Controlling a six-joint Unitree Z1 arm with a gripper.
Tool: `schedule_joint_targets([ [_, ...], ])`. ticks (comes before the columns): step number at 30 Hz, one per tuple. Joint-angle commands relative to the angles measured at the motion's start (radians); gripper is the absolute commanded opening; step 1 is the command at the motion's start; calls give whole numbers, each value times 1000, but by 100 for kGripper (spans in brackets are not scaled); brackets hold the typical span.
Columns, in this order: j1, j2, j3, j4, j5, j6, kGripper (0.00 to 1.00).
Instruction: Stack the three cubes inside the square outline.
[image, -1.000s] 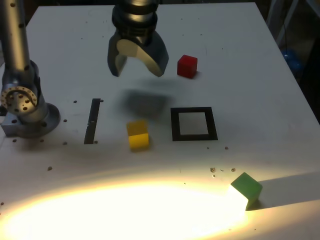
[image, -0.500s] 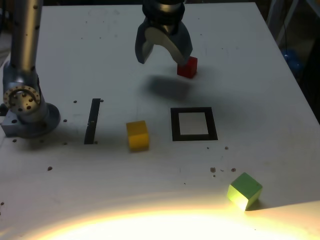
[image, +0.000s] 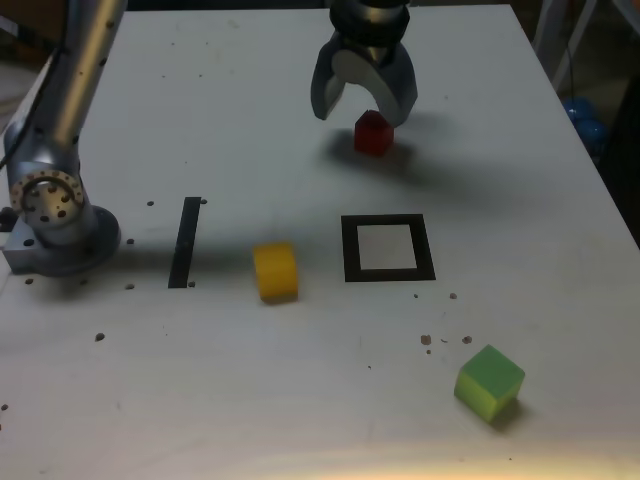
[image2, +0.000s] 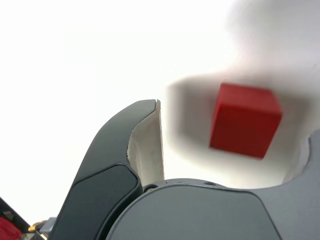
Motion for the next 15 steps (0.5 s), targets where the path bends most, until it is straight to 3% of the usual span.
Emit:
schedule_joint_targets([
  [1,3,17,-22,9,2,8,91],
  [10,4,71,-62,11,2,19,80],
  [15,4,93,-67,-2,2,19,68],
])
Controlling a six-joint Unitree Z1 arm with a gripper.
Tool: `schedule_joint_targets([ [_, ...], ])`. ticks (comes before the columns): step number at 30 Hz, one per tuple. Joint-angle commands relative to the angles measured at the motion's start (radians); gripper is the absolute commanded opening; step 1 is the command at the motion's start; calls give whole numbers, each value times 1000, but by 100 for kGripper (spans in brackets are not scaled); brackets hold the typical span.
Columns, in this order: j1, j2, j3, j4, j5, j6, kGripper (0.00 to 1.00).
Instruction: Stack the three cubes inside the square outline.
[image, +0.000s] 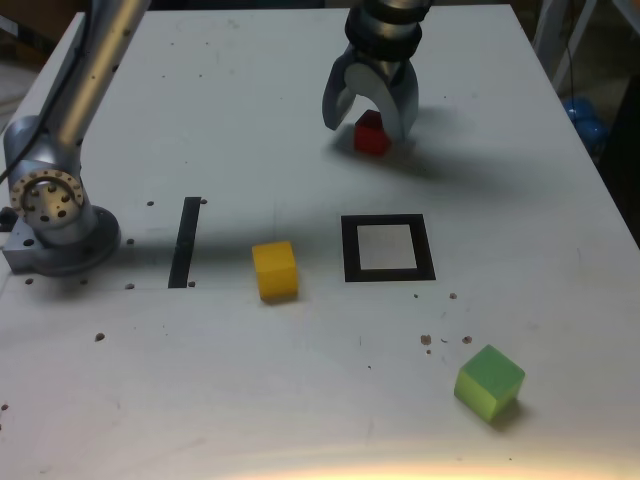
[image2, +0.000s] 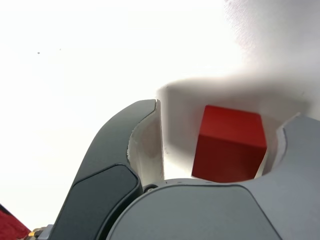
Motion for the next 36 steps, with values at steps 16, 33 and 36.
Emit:
schedule_joint_targets([
  [16,2,11,3,-21,1,-3,33],
  [33,-74,-34,48,-18,-49,-204,33],
  [36,-119,-54,71,-20,-59,-298,33],
])
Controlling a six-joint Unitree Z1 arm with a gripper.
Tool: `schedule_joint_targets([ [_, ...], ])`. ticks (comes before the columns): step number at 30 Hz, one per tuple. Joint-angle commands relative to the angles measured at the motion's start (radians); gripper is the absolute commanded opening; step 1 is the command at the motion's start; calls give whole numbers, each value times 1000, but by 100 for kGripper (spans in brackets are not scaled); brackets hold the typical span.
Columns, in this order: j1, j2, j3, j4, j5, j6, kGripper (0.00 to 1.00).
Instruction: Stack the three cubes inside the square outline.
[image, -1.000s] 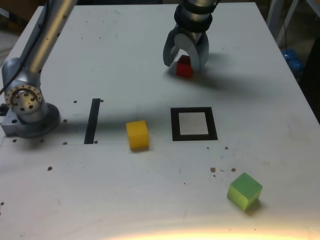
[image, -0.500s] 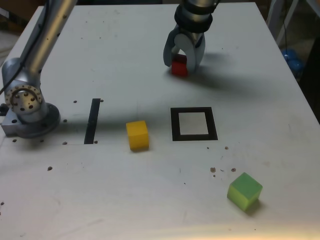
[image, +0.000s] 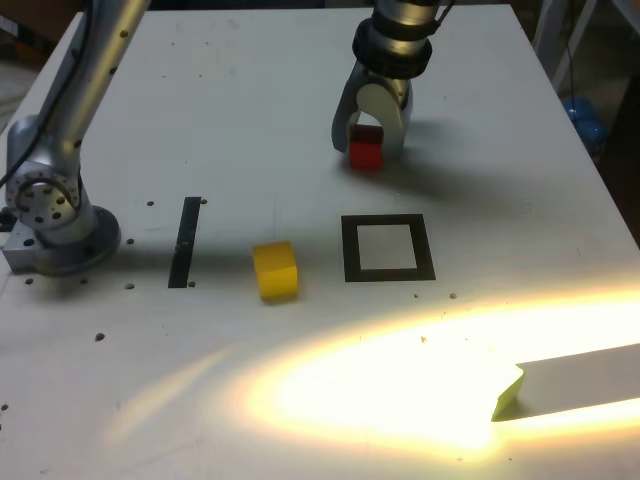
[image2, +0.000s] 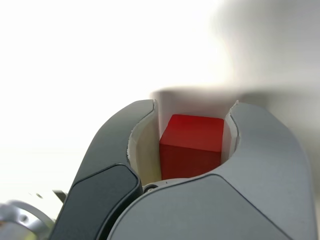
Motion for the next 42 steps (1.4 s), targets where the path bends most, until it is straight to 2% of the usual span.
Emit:
schedule_joint_targets([
  [1,-33,-30,19,-2,-2,-59,33],
  [5,-107,-72,55,5,-13,-183,33],
  [12,-209,-97,100,17,-78,-325,33],
  [18,-287,-104,104,21,-115,-403,33],
  [30,-346,-82,91,29,-148,-460,33],
  [39,-348,-60,83,25,-152,-460,33],
  [41,-348,-58,84,22,-150,-460,39],
  [42,-348,-57,86,19,-149,-459,46],
])
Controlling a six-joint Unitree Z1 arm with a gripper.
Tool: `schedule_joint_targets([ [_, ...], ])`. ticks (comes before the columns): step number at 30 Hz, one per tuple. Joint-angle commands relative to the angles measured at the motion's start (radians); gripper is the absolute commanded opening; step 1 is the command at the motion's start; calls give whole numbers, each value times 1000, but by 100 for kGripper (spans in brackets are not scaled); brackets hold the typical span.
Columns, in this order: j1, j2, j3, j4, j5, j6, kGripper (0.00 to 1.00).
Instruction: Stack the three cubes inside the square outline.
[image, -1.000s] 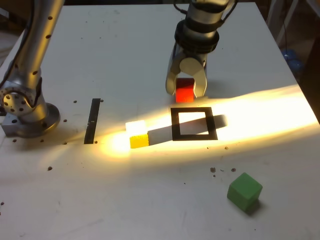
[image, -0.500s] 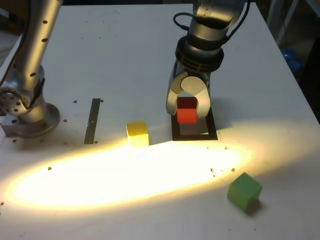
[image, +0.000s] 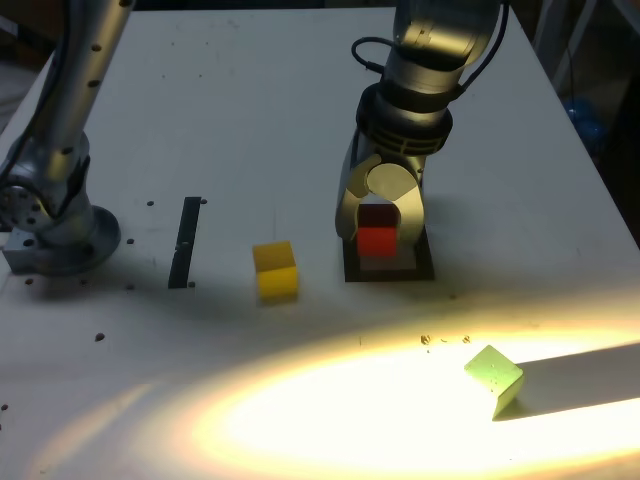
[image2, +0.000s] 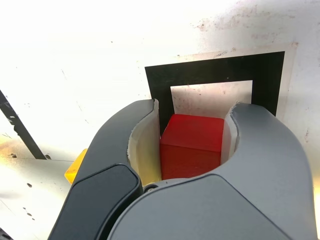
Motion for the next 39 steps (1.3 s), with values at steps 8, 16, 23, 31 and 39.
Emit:
schedule_joint_targets([
  [8,-2,6,11,-16,13,7,99],
  [16,-2,-16,19,-13,21,6,99],
  [23,-22,-131,97,1,57,-36,99],
  [31,-69,-263,243,12,72,-171,99],
  [39,-142,-306,330,12,23,-318,98],
])
